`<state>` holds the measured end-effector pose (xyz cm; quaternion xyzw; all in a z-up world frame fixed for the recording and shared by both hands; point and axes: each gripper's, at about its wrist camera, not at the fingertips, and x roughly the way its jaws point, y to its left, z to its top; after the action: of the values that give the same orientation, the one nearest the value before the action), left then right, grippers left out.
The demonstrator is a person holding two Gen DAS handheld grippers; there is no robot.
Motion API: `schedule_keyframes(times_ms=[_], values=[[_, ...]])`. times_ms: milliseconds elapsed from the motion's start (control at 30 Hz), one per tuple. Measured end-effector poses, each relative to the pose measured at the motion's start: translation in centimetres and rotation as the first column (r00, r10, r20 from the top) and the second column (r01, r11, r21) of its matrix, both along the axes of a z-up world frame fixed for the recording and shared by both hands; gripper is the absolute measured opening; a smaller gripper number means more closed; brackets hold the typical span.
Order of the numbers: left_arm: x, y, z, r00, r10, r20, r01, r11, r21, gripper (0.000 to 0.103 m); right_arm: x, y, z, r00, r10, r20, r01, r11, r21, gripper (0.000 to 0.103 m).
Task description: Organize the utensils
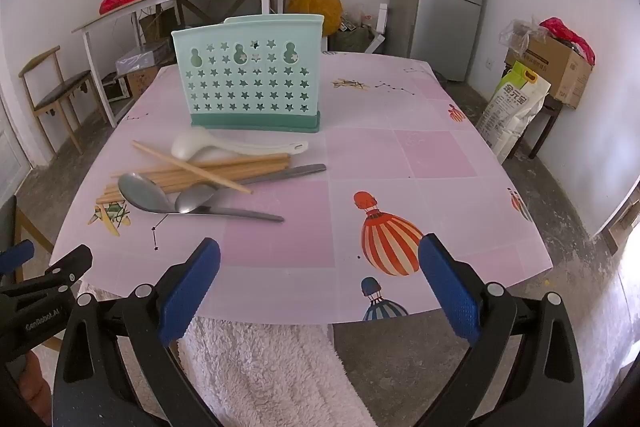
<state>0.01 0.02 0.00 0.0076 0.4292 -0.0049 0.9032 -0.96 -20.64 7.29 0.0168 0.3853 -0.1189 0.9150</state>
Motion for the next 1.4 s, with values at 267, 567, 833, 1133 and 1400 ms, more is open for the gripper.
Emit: schedule_keyframes(times_ms=[267, 567, 833, 1133, 1400], values=[[0.1, -0.1, 0.0, 1.000, -0.003, -0.004, 0.003, 1.000, 0.006, 0.095, 0.0, 0.0, 0.1, 1.000, -0.001, -0.001, 0.001, 1.000, 0.001, 0.097], [0.2, 0.0, -0.1, 1.000, 0.012, -0.013, -0.012, 1.000, 0.016, 0.095, -0.1, -0.2, 0.2, 1.000, -0.006, -0.001, 0.006, 1.000, 0.004, 0.097], [0.9, -0.1, -0.9, 0.999, 0.012, -0.033, -0.011, 0.999, 0.038, 0.095, 0.2, -0.1, 0.2, 1.000, 0.014, 0.009, -0.014, 1.000, 0.015, 0.097], [1.7, -0.4, 0.1, 0.999, -0.043, 0.019, 0.043, 0.999, -0.006, 0.095, 1.1, -0.2, 0.7, 0.998, 0.044, 0.037, -0.045, 0.999, 0.024, 0.097], [1.5, -1.0, 1.7, 0.994, -0.059, 0.095, 0.062, 0.998, -0.027, 0.095, 0.8, -0.9, 1.7, 0.996, 0.041, 0.081, -0.048, 0.995, 0.088, 0.097]])
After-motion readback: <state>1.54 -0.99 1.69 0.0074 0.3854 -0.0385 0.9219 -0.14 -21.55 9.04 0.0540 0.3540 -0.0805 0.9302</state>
